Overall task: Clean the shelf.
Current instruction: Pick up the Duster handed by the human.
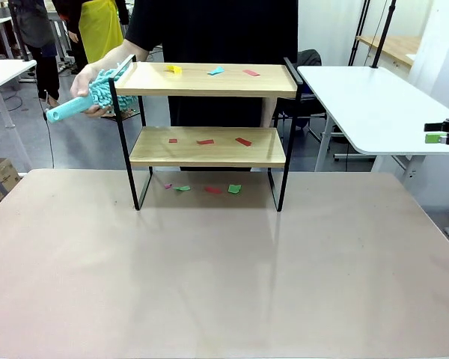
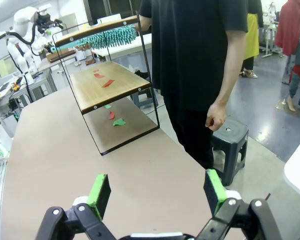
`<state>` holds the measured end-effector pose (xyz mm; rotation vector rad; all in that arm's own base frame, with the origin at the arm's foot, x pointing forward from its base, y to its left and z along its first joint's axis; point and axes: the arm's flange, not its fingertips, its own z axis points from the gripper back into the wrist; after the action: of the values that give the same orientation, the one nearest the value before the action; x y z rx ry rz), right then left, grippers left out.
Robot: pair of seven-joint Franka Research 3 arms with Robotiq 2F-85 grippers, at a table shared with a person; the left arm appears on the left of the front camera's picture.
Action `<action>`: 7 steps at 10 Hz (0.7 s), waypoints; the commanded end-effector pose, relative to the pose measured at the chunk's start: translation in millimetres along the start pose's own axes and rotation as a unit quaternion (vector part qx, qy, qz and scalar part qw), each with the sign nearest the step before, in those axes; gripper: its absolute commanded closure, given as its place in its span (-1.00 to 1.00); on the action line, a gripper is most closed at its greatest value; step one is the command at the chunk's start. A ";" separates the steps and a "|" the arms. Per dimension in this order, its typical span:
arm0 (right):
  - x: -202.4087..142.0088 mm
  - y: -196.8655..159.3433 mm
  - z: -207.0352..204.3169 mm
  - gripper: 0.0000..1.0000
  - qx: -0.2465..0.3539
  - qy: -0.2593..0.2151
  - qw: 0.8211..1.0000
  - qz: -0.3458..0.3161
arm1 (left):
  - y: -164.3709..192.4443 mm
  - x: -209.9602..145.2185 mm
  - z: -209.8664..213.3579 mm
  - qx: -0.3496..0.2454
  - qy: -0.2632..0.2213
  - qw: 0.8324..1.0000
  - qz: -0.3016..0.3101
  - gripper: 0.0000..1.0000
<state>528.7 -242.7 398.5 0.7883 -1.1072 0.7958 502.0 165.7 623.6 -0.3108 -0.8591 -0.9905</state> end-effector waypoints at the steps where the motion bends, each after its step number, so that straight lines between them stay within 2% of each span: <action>1: 2.0 1.6 -1.2 -1.00 0.000 -0.001 1.000 0.001 | -38.4 29.2 -17.6 0.023 0.114 0.987 0.109 -1.00; 2: 2.0 1.6 -1.2 -1.00 0.000 -0.001 1.000 0.001 | -51.7 46.0 -25.8 0.067 0.139 0.977 0.144 -1.00; 3: 2.0 1.6 -1.2 -1.00 0.000 -0.001 1.000 0.001 | -63.4 60.6 -39.1 0.118 0.171 0.956 0.207 -1.00; 5: 2.0 1.6 -1.2 -1.00 0.000 -0.001 1.000 0.001 | -87.1 78.1 -53.4 0.128 0.175 0.952 0.214 -1.00; 6: 2.0 1.6 -1.2 -1.00 0.000 -0.001 1.000 0.001 | -90.1 80.1 -57.5 0.141 0.152 0.955 0.212 -1.00; 7: 2.0 1.6 -1.2 -1.00 0.000 -0.001 1.000 0.001 | -72.9 72.6 -51.7 0.127 0.176 0.959 0.184 -1.00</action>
<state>528.7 -242.6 398.3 0.7889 -1.1073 0.7958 482.3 32.0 635.1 -0.0867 -0.5630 -0.5196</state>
